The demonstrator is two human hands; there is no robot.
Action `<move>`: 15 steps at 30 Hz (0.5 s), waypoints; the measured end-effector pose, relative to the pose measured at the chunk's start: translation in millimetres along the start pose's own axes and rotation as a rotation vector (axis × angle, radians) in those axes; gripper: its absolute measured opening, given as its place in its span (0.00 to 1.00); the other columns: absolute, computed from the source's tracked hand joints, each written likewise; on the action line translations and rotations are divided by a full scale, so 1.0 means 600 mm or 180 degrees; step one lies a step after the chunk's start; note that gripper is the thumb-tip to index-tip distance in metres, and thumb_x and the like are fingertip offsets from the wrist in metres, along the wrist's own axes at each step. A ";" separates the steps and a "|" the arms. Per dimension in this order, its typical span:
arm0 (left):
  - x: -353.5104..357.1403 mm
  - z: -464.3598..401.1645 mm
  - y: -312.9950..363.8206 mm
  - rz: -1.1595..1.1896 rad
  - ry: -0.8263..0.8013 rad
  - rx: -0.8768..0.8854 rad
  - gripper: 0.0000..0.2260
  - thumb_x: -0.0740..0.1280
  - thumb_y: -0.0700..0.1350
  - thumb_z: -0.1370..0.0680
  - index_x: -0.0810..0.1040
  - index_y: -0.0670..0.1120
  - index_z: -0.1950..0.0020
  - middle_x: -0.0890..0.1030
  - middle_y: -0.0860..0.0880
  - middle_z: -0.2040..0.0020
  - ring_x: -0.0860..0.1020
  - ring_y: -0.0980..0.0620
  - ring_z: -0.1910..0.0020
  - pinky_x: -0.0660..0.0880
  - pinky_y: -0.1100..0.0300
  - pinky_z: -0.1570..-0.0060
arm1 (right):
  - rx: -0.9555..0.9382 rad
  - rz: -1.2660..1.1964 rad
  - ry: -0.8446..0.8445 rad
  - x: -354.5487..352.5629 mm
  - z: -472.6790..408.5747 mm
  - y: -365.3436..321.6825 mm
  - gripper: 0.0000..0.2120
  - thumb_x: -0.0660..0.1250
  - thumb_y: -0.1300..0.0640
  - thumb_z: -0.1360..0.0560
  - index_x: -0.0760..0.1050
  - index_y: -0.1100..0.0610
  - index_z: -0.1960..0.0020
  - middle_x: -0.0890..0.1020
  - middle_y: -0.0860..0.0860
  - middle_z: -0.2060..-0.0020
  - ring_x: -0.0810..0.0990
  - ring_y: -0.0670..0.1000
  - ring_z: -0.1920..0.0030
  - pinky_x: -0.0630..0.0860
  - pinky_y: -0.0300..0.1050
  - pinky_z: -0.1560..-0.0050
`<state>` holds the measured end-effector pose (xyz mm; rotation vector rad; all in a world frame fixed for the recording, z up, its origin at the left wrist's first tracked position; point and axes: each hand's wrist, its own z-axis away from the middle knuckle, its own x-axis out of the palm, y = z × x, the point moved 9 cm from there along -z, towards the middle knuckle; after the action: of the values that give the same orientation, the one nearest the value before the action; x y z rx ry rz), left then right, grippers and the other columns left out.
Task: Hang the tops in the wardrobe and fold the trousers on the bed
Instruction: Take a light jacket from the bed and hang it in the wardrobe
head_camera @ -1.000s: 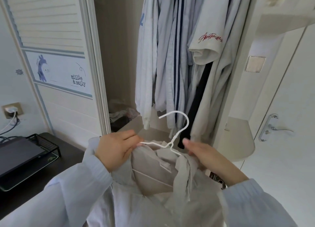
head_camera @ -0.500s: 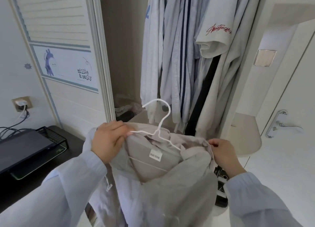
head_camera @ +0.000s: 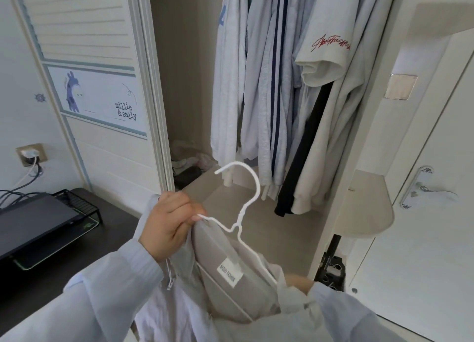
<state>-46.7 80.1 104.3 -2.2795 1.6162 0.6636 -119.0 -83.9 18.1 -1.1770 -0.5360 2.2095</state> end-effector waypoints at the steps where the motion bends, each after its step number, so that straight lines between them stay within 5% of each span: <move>1: 0.002 0.002 0.002 0.0013 -0.0034 -0.0002 0.11 0.52 0.48 0.18 0.73 0.52 0.53 0.79 0.49 0.63 0.73 0.52 0.62 0.67 0.53 0.59 | -0.0061 -0.0008 -0.0040 0.002 0.009 -0.013 0.22 0.46 0.65 0.19 0.42 0.69 0.28 0.57 0.61 0.27 0.59 0.57 0.27 0.59 0.37 0.37; 3: 0.006 0.005 0.001 0.0019 -0.0074 -0.0042 0.11 0.52 0.49 0.18 0.73 0.52 0.53 0.78 0.50 0.62 0.74 0.52 0.61 0.68 0.53 0.59 | -0.0196 -0.0040 0.0148 -0.002 -0.016 -0.016 0.20 0.51 0.64 0.19 0.57 0.69 0.29 0.68 0.62 0.32 0.67 0.58 0.31 0.64 0.41 0.37; 5: 0.003 0.007 -0.004 0.0014 -0.0065 -0.0096 0.12 0.52 0.48 0.18 0.73 0.51 0.53 0.76 0.53 0.59 0.74 0.52 0.61 0.68 0.54 0.59 | -0.0437 -0.0082 0.0323 -0.013 -0.057 -0.014 0.10 0.60 0.60 0.21 0.76 0.61 0.43 0.80 0.55 0.50 0.78 0.53 0.47 0.73 0.47 0.43; 7: -0.001 0.011 -0.011 -0.0003 -0.0066 -0.0118 0.12 0.52 0.48 0.18 0.73 0.51 0.53 0.73 0.55 0.58 0.73 0.53 0.60 0.67 0.56 0.58 | -0.0374 0.0182 0.1344 -0.077 -0.090 0.013 0.04 0.63 0.58 0.25 0.74 0.54 0.59 0.78 0.50 0.64 0.77 0.50 0.60 0.73 0.45 0.58; 10: 0.004 0.017 -0.018 -0.0043 -0.0142 -0.0066 0.12 0.52 0.48 0.18 0.73 0.49 0.54 0.72 0.53 0.59 0.71 0.52 0.62 0.65 0.59 0.59 | -0.0363 0.1566 0.2665 -0.156 -0.077 0.006 0.01 0.59 0.56 0.25 0.69 0.53 0.54 0.79 0.52 0.60 0.75 0.54 0.61 0.67 0.43 0.62; 12: 0.013 0.020 -0.027 -0.0108 -0.0238 -0.0080 0.13 0.52 0.48 0.18 0.73 0.48 0.54 0.74 0.52 0.61 0.71 0.52 0.62 0.66 0.57 0.60 | -0.0371 0.1506 0.2191 -0.166 -0.087 0.003 0.05 0.63 0.51 0.27 0.72 0.51 0.53 0.80 0.50 0.56 0.75 0.53 0.58 0.68 0.42 0.60; 15: 0.021 0.027 -0.037 -0.0197 -0.0369 -0.0075 0.11 0.53 0.45 0.19 0.74 0.48 0.54 0.78 0.48 0.62 0.72 0.51 0.61 0.68 0.52 0.60 | -0.0735 0.0585 0.0806 -0.147 -0.083 -0.012 0.05 0.72 0.53 0.31 0.75 0.46 0.60 0.80 0.45 0.61 0.78 0.48 0.58 0.71 0.39 0.58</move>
<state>-26.0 84.7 83.0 -2.2527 1.4867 0.7880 -35.4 -132.0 50.3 -1.6594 -0.6086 2.1442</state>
